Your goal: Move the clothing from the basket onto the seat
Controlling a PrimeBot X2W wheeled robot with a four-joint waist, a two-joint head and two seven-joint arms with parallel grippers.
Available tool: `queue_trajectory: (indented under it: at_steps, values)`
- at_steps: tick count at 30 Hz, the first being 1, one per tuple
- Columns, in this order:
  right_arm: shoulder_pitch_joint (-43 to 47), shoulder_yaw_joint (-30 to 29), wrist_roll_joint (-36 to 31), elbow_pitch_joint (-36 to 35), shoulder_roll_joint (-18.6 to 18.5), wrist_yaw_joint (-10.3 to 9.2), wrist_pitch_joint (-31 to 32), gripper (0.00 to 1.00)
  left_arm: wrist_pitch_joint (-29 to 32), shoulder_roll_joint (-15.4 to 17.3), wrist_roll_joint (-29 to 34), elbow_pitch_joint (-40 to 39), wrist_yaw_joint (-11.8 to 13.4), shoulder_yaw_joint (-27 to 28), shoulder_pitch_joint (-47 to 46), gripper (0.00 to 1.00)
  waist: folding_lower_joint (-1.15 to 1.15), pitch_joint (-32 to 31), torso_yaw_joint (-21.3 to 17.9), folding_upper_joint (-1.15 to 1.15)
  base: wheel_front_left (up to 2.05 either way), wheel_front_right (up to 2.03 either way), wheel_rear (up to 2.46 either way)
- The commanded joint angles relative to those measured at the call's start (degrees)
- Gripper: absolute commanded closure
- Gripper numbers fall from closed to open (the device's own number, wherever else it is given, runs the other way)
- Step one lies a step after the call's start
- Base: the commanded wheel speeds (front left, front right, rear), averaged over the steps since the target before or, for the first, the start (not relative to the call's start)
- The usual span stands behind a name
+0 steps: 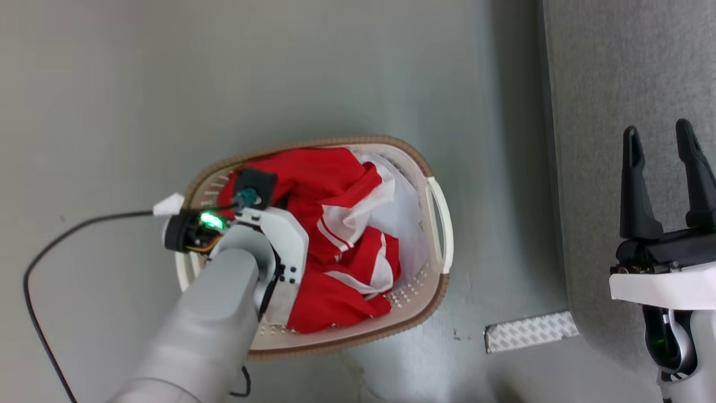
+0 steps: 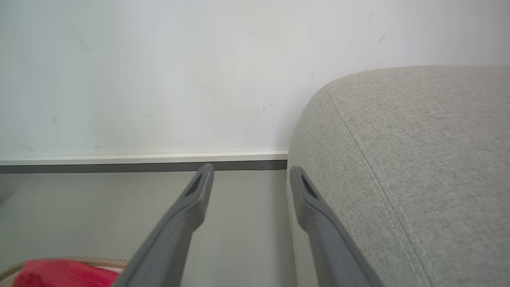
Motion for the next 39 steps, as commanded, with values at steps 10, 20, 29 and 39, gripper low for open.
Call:
queue_trajectory:
  at_steps: [10, 20, 29, 39]
  values:
    - [3.96, -0.32, 0.11, 2.62, -0.99, -0.14, 0.06, 0.00, -2.90, 0.29, -3.96, -9.40, -1.17, -1.42, 8.01, 1.00, -0.01, -11.74, 4.80, 0.00, 0.00, 0.00, 0.00]
    - [11.15, 0.02, -0.71, 5.74, -0.66, -0.14, 0.06, 0.00, -2.88, 0.40, -3.61, -22.07, -0.87, -1.16, 21.41, 1.00, -0.01, -26.15, 7.79, 0.00, 0.00, 0.00, 0.00]
    - [17.12, 0.01, -1.83, 7.08, -1.10, -0.14, 0.06, 0.00, -2.88, 2.24, -3.07, -32.31, -0.63, 0.88, 30.19, 1.00, -0.01, -36.23, 8.94, 0.00, 0.00, 0.00, 0.00]
    - [22.25, 3.75, -2.33, 5.52, -2.64, -0.14, 0.06, 0.00, 0.06, 6.04, -4.57, -43.06, 0.00, 0.65, 36.81, 1.00, -0.01, -44.67, 9.00, 0.00, 0.00, 0.00, 0.00]
